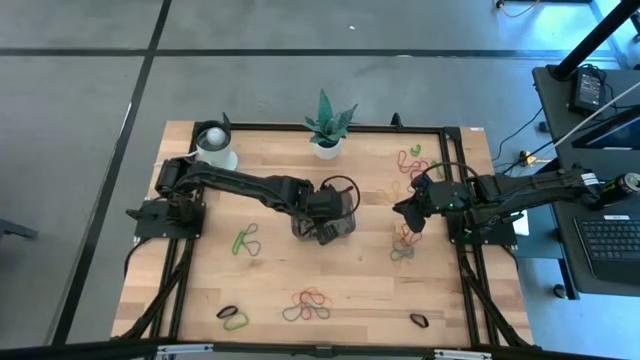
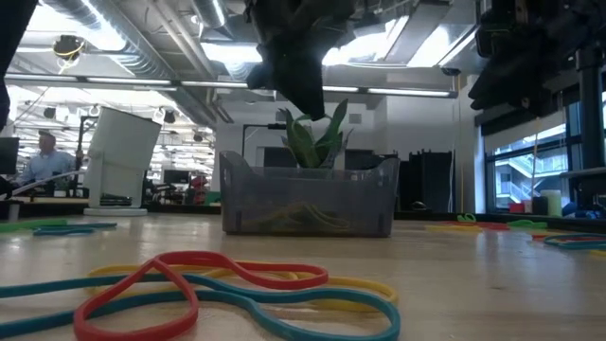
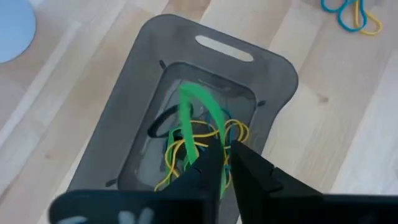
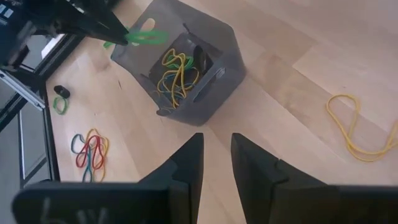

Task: Pick and place rubber bands into bin
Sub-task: Put the green rubber band into the black bin, then put the black rubber band into the black bin

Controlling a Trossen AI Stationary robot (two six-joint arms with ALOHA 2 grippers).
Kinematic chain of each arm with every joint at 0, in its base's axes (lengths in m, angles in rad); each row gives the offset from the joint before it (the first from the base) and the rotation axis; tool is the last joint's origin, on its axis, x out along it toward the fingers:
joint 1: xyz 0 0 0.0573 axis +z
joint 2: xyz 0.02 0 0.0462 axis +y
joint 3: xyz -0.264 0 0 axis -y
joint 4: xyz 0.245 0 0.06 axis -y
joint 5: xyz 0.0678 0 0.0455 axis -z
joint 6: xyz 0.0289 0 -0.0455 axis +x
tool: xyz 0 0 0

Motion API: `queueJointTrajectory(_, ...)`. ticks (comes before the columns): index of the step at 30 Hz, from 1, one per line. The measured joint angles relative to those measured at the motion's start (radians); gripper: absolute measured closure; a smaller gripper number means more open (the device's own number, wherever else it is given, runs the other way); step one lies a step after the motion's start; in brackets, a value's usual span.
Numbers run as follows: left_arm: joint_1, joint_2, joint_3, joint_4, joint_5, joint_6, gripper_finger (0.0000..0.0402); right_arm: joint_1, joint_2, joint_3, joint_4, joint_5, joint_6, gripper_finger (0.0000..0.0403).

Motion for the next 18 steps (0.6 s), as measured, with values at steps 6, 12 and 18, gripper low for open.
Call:
queueJointTrajectory(6,0.0,0.0,0.0,-0.001,0.0,-0.036,0.034,0.0,0.0,0.0,-0.007,0.0,-0.031,0.0318)
queueJointTrajectory(12,0.0,0.0,0.0,-0.002,0.0,-0.07,0.0324,0.0,0.0,0.0,-0.011,-0.001,-0.057,0.0318)
queueJointTrajectory(18,0.0,0.0,0.0,-0.016,0.0,-0.068,0.0326,0.0,0.0,0.0,-0.011,0.0,-0.106,0.0318)
